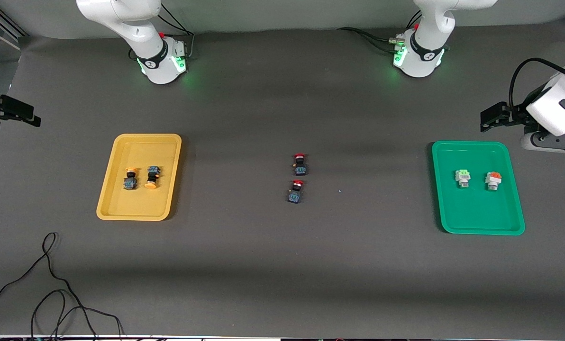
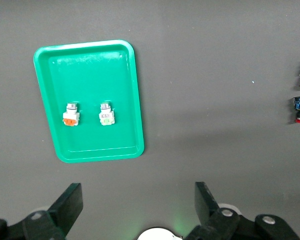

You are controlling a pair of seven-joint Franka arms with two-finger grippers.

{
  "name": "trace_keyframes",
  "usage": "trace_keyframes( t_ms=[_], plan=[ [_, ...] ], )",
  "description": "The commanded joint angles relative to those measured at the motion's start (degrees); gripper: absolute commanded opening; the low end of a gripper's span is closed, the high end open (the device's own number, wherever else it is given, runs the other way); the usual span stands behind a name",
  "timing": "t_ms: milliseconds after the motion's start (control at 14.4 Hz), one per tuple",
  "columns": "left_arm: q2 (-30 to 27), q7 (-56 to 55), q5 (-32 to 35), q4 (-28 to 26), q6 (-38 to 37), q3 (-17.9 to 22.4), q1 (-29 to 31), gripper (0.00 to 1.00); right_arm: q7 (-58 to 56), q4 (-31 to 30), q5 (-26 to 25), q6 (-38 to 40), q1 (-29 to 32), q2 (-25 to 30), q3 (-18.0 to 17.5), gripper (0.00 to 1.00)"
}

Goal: Place green and yellow buttons in trays

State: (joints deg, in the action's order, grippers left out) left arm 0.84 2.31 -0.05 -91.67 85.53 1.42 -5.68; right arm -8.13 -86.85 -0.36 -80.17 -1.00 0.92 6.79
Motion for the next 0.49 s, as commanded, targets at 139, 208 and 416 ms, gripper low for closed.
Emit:
trace_keyframes(
  t_ms=[139, 208, 416],
  plan=[
    [0.0, -0.8, -0.7, 0.5, 0.1, 0.4, -0.4, 1.0, 1.5, -1.0, -0.8, -1.0, 0.6, 2.1, -2.0, 1.0],
    [-0.1, -0.8, -0.7, 0.5, 0.0, 0.4, -0.3, 1.0, 1.5, -1.0, -0.7, -1.0, 0.6, 2.1, -2.0, 1.0],
    [-0.1, -0.8, -0.7, 0.5, 0.0, 0.4, -0.3, 1.0, 1.5, -1.0, -0.6, -1.0, 0.7, 2.1, -2.0, 1.0]
  ],
)
